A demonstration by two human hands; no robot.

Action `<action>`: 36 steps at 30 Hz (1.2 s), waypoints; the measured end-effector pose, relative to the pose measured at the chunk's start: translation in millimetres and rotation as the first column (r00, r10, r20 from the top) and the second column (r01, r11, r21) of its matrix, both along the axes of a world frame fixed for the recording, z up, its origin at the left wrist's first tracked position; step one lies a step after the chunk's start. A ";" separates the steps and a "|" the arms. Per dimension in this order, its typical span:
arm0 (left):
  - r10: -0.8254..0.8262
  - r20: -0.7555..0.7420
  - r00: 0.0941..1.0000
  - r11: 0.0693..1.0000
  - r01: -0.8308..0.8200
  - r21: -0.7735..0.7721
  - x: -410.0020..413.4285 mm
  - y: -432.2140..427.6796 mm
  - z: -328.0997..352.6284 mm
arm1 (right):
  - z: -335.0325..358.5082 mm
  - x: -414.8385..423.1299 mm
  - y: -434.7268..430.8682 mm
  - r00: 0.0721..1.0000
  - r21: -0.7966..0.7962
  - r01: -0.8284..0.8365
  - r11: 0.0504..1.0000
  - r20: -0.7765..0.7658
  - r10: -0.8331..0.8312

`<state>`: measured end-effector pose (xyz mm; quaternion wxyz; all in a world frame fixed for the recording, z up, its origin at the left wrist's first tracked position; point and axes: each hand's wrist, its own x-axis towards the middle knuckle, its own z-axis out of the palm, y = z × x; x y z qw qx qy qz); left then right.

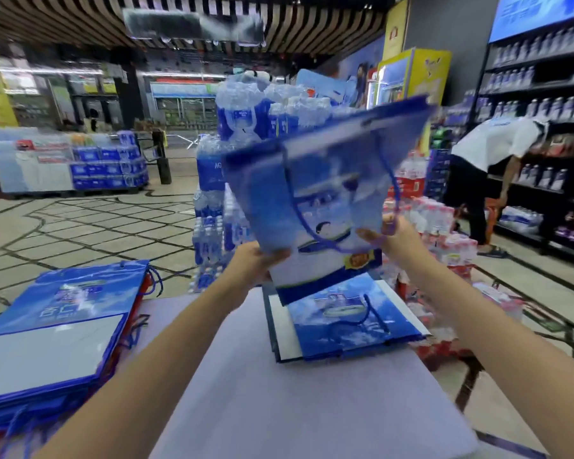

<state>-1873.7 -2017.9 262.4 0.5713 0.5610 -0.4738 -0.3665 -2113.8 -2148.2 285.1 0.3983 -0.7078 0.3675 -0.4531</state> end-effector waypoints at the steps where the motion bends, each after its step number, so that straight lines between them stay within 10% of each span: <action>1: 0.024 -0.044 0.999 1.000 -0.024 0.019 -0.5 -7.9 -7.6 | -2.7 -6.0 1.9 1.000 0.014 0.012 1.000 0.020 -0.012; 9: 0.162 -0.106 0.981 0.975 -0.143 0.168 -24.0 -26.4 -48.3 | -50.6 -22.7 -2.5 0.971 0.146 0.158 0.977 -0.203 -0.126; 14: 0.163 0.552 0.818 0.867 -0.386 0.315 -28.6 -30.8 -88.4 | -90.2 -34.7 -7.6 0.857 0.180 0.247 0.952 -0.498 -0.129; 18: 0.184 0.736 0.651 0.843 -0.490 0.223 -42.2 -26.0 -100.7 | -106.8 -37.3 -7.5 0.730 0.046 0.280 0.959 -0.659 -0.181; 30: 0.220 0.819 0.530 0.823 -0.552 0.136 -41.7 -38.5 -109.5 | -110.6 -26.1 -14.0 0.701 0.083 0.390 0.917 -0.673 -0.237; 36: 0.224 0.736 0.639 0.867 -0.476 0.149 -34.4 -35.1 -108.8 | -99.8 -16.5 4.2 0.547 -0.159 0.388 0.908 -0.753 -0.366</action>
